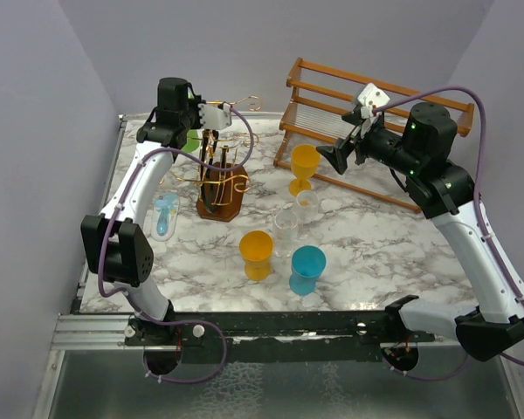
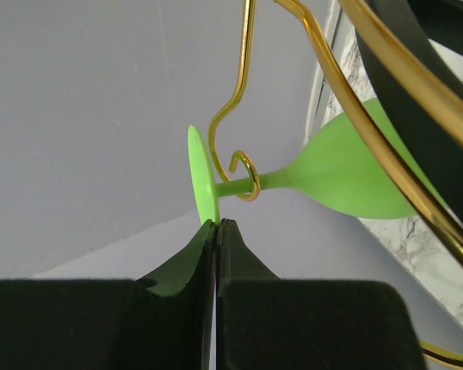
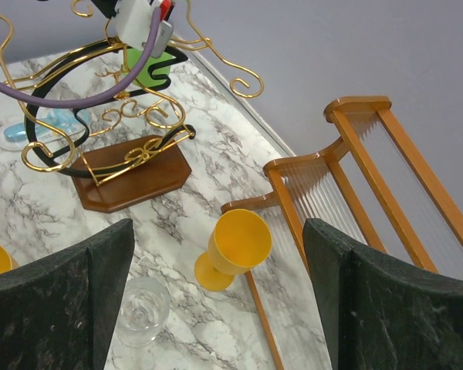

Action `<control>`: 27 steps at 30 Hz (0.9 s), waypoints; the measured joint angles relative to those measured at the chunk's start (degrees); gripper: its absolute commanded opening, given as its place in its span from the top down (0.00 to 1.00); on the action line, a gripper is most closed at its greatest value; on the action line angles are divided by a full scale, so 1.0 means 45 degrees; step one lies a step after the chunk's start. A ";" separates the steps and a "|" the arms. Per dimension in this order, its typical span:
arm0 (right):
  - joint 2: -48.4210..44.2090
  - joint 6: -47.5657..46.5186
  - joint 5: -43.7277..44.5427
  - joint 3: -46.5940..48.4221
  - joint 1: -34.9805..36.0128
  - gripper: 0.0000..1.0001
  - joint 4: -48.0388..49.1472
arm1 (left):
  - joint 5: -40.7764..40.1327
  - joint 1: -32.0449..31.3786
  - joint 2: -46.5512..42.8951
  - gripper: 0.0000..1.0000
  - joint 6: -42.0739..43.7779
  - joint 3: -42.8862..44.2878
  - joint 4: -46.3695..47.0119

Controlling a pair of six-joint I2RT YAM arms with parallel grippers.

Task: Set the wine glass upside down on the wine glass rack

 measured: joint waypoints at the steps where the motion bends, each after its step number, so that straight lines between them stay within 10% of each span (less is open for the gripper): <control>1: 0.0000 0.0000 -0.0005 0.0000 0.0000 0.10 0.0000 | 0.0024 -0.0010 -0.0039 1.00 0.0019 0.0000 0.0005; 27: -0.0073 -0.0005 -0.0005 -0.0015 0.0000 0.10 0.0000 | 0.0102 -0.0034 -0.0053 0.87 0.0277 -0.0005 -0.0811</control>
